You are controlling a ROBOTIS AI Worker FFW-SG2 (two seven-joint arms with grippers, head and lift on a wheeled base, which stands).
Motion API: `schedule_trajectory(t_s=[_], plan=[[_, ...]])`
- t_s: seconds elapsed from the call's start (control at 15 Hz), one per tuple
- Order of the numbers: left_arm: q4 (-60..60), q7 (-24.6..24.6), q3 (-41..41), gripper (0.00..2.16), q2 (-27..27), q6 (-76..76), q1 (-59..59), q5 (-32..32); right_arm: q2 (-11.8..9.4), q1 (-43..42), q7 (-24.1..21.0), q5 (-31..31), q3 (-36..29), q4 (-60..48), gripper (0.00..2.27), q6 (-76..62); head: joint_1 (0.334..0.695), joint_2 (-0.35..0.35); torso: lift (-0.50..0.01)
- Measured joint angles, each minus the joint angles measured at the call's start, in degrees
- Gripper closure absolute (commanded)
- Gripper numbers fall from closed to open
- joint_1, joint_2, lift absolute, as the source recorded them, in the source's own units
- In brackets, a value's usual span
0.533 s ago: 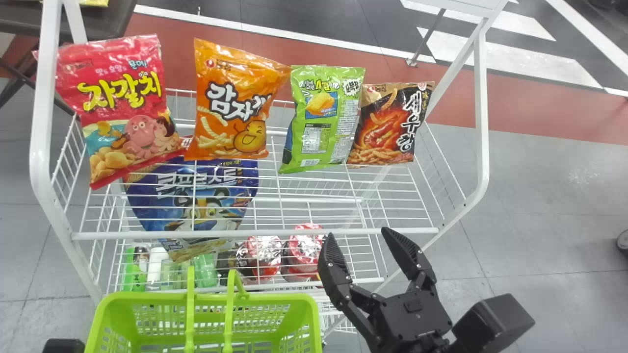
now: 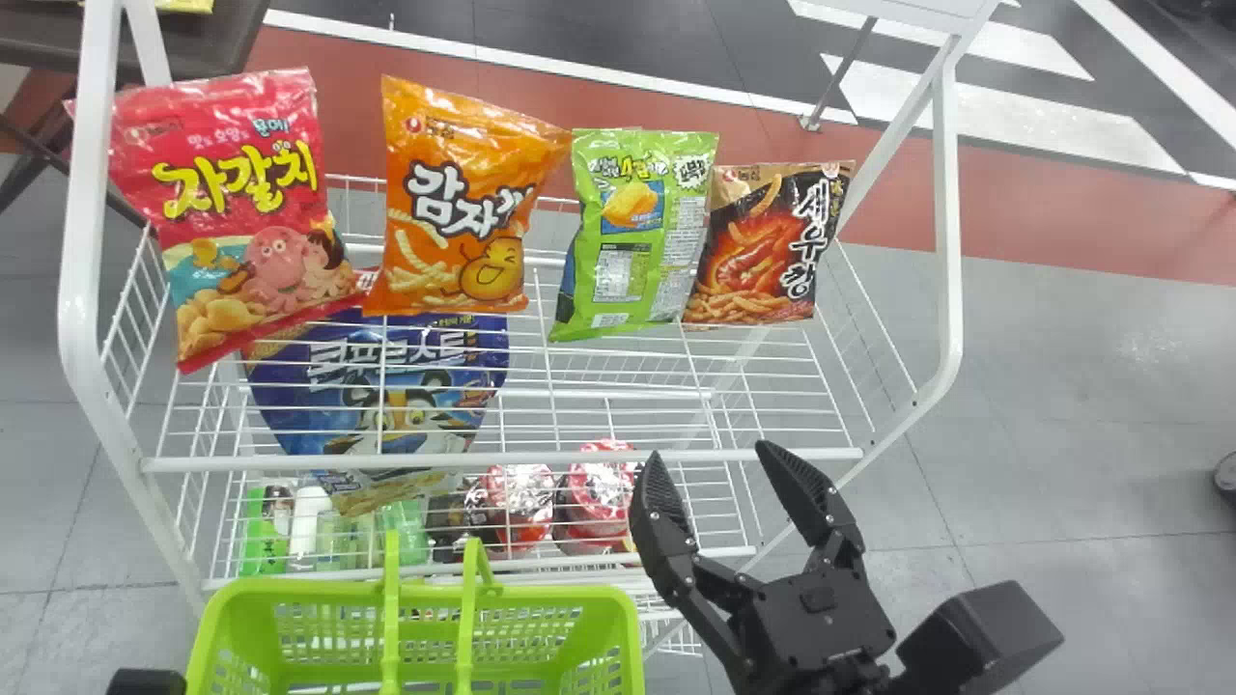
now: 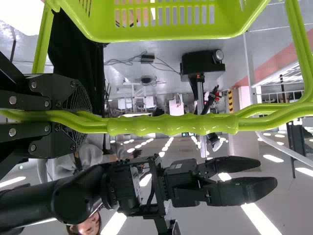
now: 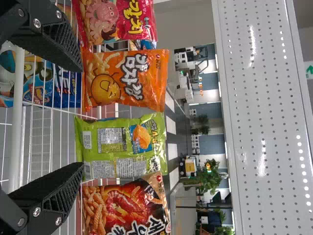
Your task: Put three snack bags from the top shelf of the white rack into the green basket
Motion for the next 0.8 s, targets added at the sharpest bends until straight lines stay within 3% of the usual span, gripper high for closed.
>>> schedule_trajectory(t_s=[0.27,0.6,0.8], plan=[[0.2,-0.4,0.1,2.12,0.0,0.0,0.3,0.1,-0.1,-2.4,0.0,0.4,0.2,0.4,0.14,1.0,0.695,-0.35,0.0],[0.4,-0.2,-0.3,2.12,0.0,-0.2,-0.3,0.0,0.0,-22.2,-0.2,5.3,8.4,4.3,0.14,19.9,0.695,-0.35,0.0],[0.4,-0.2,-0.7,2.12,0.0,-0.3,-0.7,-0.3,0.5,-35.8,-0.3,5.4,14.5,14.2,0.14,22.2,0.695,-0.19,0.0]])
